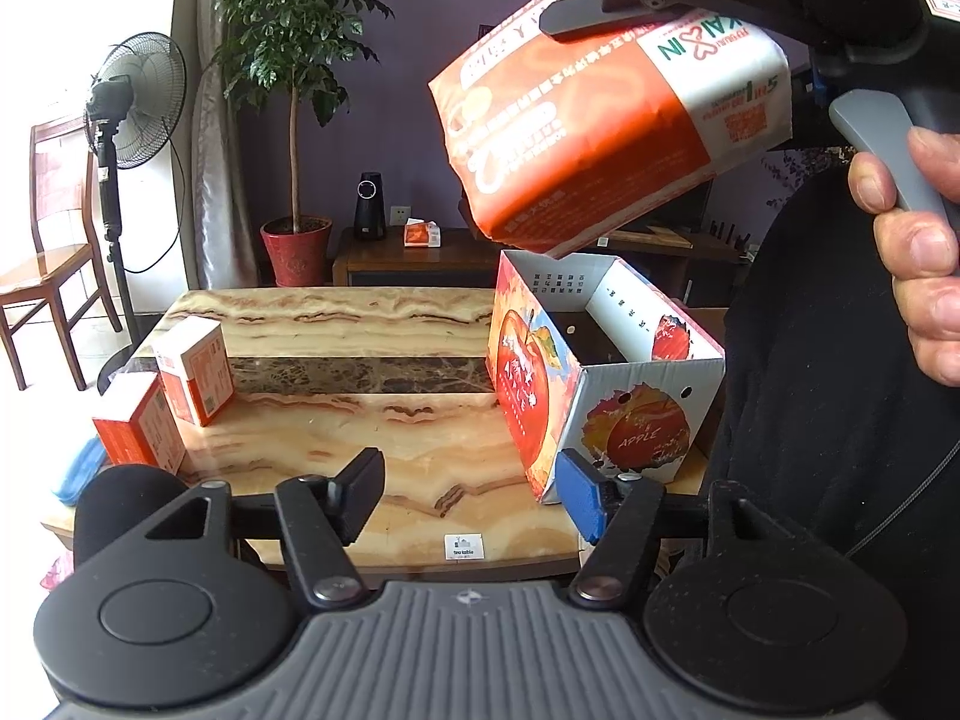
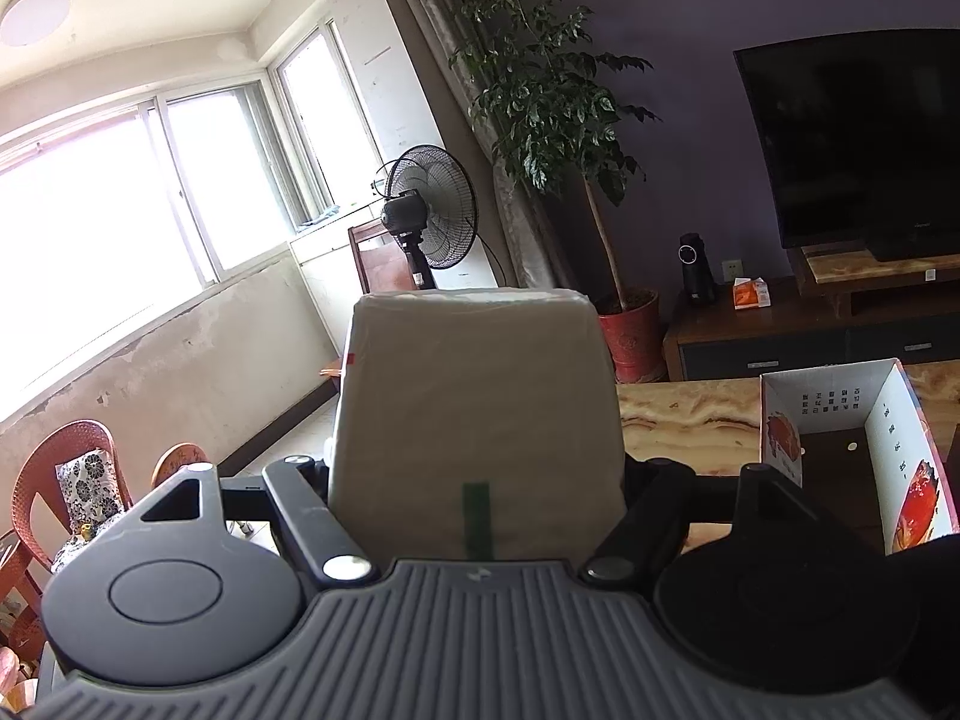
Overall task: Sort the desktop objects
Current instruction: 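Carry the white tissue pack with the right gripper toward the apple box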
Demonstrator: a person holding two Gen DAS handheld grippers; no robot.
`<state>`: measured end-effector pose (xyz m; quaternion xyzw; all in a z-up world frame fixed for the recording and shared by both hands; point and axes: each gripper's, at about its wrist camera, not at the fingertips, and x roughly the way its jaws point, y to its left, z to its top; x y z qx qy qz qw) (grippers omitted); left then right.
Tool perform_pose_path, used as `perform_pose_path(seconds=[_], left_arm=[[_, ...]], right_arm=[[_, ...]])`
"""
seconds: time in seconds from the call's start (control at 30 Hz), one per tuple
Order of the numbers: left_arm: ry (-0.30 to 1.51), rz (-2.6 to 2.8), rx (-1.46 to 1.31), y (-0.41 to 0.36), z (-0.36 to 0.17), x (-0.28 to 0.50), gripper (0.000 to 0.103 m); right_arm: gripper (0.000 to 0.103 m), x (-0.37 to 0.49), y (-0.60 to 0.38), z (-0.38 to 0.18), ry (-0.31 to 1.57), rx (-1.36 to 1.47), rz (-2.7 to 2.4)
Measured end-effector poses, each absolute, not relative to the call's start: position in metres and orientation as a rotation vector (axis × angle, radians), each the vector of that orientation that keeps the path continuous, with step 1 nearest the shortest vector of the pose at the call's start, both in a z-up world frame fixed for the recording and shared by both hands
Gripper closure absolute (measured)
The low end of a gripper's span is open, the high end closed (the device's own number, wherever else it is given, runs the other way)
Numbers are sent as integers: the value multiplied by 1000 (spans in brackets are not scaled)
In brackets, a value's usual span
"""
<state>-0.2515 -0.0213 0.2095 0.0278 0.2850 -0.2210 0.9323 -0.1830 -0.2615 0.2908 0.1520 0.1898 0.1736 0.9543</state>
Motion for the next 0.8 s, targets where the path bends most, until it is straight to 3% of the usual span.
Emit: perform_pose_path(seconds=[0.8], left_arm=[[582, -433, 71, -22, 204, -251, 39]], right_arm=[[27, -186, -258, 292, 394, 297, 349]])
